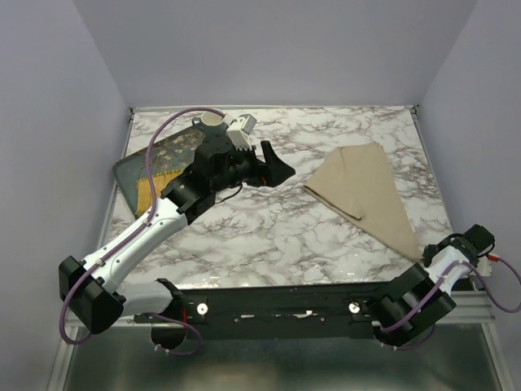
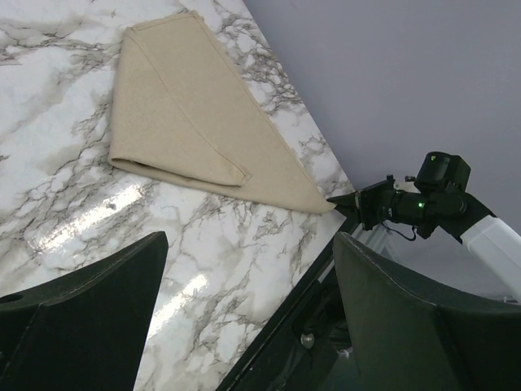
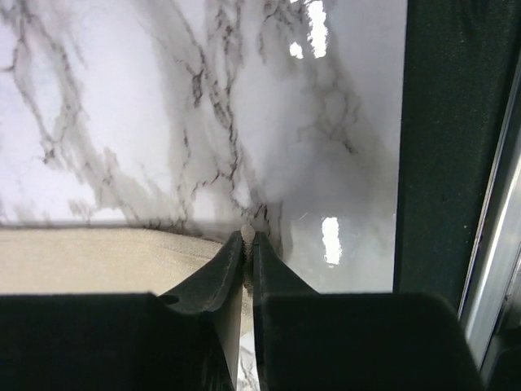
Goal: Fold the napkin, place the utensils inside, and roll it up
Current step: Fold the napkin
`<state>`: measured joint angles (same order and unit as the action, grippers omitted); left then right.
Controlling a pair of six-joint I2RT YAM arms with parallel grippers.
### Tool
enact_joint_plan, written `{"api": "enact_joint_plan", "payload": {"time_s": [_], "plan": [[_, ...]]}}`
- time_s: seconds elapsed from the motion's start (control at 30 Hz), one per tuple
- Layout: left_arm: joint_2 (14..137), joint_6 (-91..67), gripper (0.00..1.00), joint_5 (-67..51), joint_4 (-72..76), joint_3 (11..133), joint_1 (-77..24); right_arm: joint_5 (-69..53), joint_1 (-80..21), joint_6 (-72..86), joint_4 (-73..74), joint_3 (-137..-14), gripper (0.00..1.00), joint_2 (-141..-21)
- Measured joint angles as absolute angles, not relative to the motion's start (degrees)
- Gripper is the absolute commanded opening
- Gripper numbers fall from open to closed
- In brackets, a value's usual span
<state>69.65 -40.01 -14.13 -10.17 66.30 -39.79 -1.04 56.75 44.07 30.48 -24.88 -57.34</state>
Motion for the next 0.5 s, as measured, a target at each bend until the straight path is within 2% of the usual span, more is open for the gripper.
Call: {"api": "enact_joint_plan", "payload": {"time_s": [0.27,0.5], "plan": [[70.6,-40.8,0.91,-14.2,-8.2,66.3,-39.8,-5.8,54.1,42.9,34.7,-27.7,0.13,-52.3],[72.5,-41.4,0.91,-14.2,-6.5,63.9,-39.8,-6.9,35.3,41.3,36.1,-35.9,0.13,-51.2]]}}
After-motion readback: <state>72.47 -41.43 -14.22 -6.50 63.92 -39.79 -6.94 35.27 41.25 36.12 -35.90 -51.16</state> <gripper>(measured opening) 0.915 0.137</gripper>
